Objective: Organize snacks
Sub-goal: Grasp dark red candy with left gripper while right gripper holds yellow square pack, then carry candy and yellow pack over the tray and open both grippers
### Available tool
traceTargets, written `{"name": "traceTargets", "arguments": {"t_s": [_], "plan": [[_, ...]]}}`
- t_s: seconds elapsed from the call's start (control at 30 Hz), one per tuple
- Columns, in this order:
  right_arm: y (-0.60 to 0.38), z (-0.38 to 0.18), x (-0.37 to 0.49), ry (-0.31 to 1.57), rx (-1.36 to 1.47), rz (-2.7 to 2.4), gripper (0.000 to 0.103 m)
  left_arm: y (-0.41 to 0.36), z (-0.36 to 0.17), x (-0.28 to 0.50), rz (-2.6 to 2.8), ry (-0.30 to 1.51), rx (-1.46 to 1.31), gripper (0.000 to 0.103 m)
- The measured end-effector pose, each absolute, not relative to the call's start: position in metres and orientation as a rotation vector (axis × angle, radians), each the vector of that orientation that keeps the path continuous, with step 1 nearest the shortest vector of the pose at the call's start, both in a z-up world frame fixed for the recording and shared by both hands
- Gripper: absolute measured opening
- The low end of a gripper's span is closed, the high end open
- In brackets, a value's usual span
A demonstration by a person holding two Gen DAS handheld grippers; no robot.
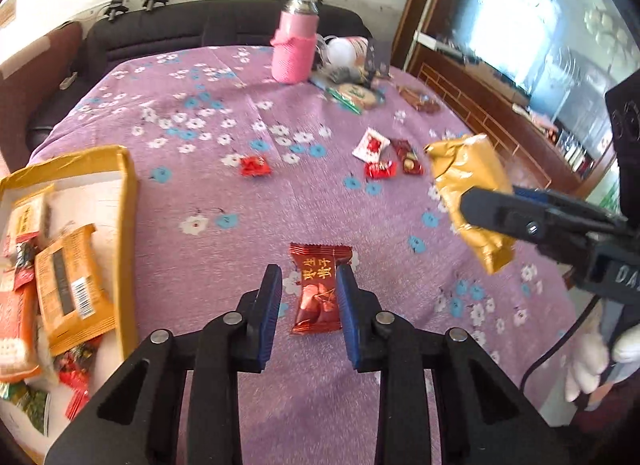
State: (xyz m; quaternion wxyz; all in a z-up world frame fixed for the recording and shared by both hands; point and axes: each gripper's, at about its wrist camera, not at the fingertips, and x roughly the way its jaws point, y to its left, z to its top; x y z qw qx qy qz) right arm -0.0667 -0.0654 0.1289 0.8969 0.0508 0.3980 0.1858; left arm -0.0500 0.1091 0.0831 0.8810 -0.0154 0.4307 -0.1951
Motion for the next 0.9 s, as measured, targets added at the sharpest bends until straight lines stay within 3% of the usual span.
{"name": "traceTargets", "arguments": {"t_s": [0.07,0.17,0.2,0.47,0.5,0.57,0.9], "plan": [[-0.057,0.13,-0.065,0.829,0.107,0.401,0.043,0.111,0.083,-0.048,-0.374,0.887,-0.034,0.027],[-0.057,0.127,-0.064,0.845,0.14,0.404,0.043,0.097,0.067,-0.038,-0.387,0.931,-0.009,0.067],[-0.059,0.126,-0.065,0.846,0.142,0.397,0.043,0.091,0.06,-0.035,-0.384,0.94,0.011,0.069],[-0.092,0.124,-0.075,0.859,0.162,0.35,0.043,0.049,0.017,-0.006,-0.354,1.009,0.104,0.069],[-0.095,0.126,-0.076,0.857,0.166,0.354,0.043,0.05,0.018,-0.008,-0.348,1.011,0.097,0.059],[-0.098,0.131,-0.076,0.847,0.167,0.359,0.043,0.055,0.021,-0.012,-0.35,1.018,0.081,0.029],[-0.053,0.147,-0.069,0.837,0.168,0.474,0.043,0.16,0.082,-0.06,-0.335,0.888,-0.237,0.028]]}}
